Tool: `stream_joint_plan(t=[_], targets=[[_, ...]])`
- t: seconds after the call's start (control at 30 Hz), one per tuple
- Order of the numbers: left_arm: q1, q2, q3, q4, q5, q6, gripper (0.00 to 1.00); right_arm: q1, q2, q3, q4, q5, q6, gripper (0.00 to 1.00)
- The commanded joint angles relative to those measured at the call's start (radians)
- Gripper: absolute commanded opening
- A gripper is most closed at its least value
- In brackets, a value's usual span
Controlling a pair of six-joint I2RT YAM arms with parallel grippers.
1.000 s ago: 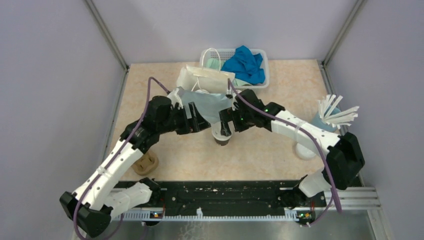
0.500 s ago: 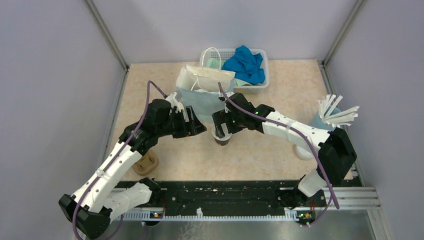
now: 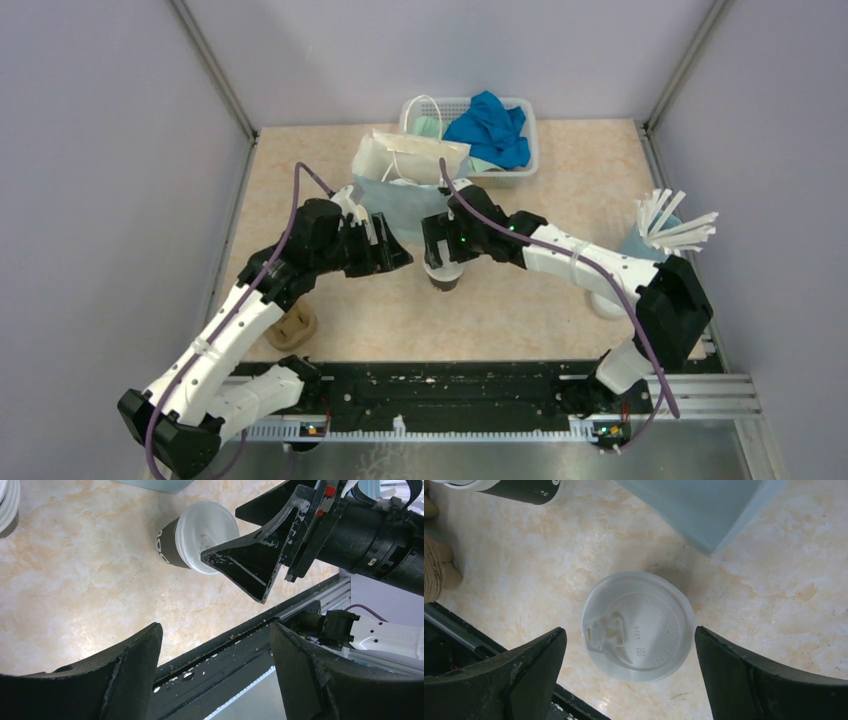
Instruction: Pack the takeout coffee
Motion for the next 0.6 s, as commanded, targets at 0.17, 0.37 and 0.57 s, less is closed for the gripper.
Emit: stream_joint_plan(t=[0.17, 0.37, 0.57], targets=[[0.012, -0.005, -0.001, 0.023, 0.021, 0.019, 0.85, 0.065, 0.05, 0.055, -0.016, 0.117, -0.028, 0.95], [0.017, -0.007, 0.0, 0.02, 0.02, 0.024, 0.85, 0.092, 0.065, 0.066, -0.027, 0.175, -0.054, 0.9], [0.021, -0.005, 0.004, 0.019, 0.023, 0.029, 0.85, 0.111, 0.086, 0.083, -0.056, 0.213, -0.072, 0.89]])
